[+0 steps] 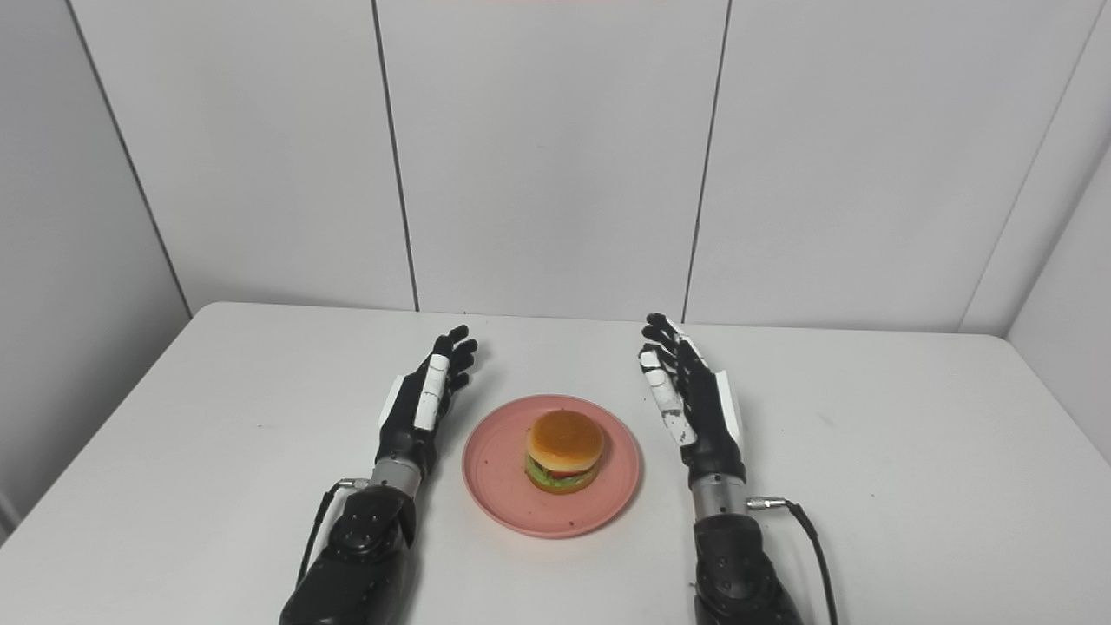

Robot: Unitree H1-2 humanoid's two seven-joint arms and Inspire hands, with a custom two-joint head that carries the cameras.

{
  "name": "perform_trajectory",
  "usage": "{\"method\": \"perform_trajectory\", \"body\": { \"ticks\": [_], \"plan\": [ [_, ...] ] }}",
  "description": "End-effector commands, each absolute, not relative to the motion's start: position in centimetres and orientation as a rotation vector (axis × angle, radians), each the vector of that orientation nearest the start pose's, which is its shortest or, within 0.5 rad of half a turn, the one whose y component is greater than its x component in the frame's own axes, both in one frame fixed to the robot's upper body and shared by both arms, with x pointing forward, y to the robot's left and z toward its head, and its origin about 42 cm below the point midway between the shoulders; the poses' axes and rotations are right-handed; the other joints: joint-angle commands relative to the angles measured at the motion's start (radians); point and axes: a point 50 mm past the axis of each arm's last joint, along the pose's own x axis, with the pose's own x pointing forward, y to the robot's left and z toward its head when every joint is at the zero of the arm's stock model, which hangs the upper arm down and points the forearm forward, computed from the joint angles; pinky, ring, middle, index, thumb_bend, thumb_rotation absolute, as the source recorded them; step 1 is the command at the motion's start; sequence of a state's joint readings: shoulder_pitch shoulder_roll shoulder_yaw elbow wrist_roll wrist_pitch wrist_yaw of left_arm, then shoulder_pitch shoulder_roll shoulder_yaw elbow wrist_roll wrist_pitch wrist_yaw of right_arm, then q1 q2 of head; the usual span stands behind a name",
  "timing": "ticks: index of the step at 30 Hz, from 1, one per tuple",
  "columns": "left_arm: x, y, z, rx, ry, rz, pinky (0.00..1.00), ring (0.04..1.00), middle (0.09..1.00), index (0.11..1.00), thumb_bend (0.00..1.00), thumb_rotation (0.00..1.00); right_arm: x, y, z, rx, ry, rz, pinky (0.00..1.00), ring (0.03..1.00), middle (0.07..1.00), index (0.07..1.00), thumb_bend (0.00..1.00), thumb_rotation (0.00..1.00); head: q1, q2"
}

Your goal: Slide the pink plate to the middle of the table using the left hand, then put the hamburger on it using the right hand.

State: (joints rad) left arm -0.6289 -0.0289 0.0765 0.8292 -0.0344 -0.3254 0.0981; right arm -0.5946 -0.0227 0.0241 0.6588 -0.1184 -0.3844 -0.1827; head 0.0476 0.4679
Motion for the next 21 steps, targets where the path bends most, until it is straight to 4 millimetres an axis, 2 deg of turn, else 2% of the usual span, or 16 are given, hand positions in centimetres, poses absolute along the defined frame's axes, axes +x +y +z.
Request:
{"method": "perform_trajectory", "body": {
  "ticks": [1,4,5,7,10,11,13,15,17,21],
  "plan": [
    [45.9,15.5,11.9,-0.063,-0.098,0.023,1.0,0.96,0.923,0.901,0.88,1.0,46.6,-16.0,17.6,-0.103,-0.379,0.01,0.69,0.754,0.804,0.821,0.47,1.0,0.001,0.001],
    [45.8,15.6,11.9,-0.048,-0.102,0.031,1.0,0.962,0.929,0.915,0.89,1.0,46.8,-16.2,17.2,-0.086,-0.339,0.002,0.68,0.75,0.802,0.826,0.42,1.0,0.001,0.003],
    [45.8,15.6,11.9,-0.041,-0.104,0.03,1.0,0.965,0.933,0.921,0.89,1.0,46.9,-16.3,17.1,-0.083,-0.326,0.001,0.69,0.75,0.807,0.835,0.38,0.94,0.001,0.003],
    [45.7,15.6,11.9,-0.026,-0.108,0.025,1.0,0.974,0.942,0.931,0.9,1.0,47.0,-16.4,16.9,-0.071,-0.293,0.005,0.7,0.754,0.814,0.844,0.35,0.85,0.0,0.003],
    [45.8,15.5,11.9,0.004,-0.116,0.026,1.0,0.998,0.963,0.947,0.93,1.0,47.2,-16.5,16.5,-0.034,-0.243,0.011,0.73,0.769,0.825,0.853,0.34,0.68,0.0,0.005],
    [45.8,15.5,11.9,0.008,-0.117,0.03,1.0,0.998,0.963,0.947,0.93,1.0,47.2,-16.6,16.3,-0.022,-0.228,0.014,0.74,0.769,0.825,0.853,0.34,0.68,-0.001,0.006],
    [45.8,15.4,11.9,0.009,-0.115,0.036,1.0,1.0,0.977,0.961,0.96,1.0,47.2,-16.6,16.2,-0.012,-0.213,0.02,0.75,0.779,0.829,0.864,0.37,0.69,-0.003,0.007],
    [45.9,15.4,11.9,0.008,-0.111,0.04,1.0,1.0,0.986,0.976,0.96,1.0,47.2,-16.7,16.1,-0.033,-0.201,0.036,0.77,0.793,0.837,0.871,0.43,0.77,-0.006,0.008],
    [46.0,15.3,11.8,0.006,-0.106,0.04,1.0,1.0,0.988,0.983,0.95,0.99,47.2,-16.8,16.0,-0.062,-0.181,0.051,0.8,0.818,0.85,0.888,0.59,0.93,-0.008,0.008],
    [46.2,15.3,11.7,0.005,-0.093,0.031,1.0,1.0,0.991,0.984,0.96,0.99,47.2,-16.8,15.7,-0.085,-0.12,0.071,0.86,0.87,0.891,0.908,0.74,1.0,-0.009,0.009]
  ]
}}
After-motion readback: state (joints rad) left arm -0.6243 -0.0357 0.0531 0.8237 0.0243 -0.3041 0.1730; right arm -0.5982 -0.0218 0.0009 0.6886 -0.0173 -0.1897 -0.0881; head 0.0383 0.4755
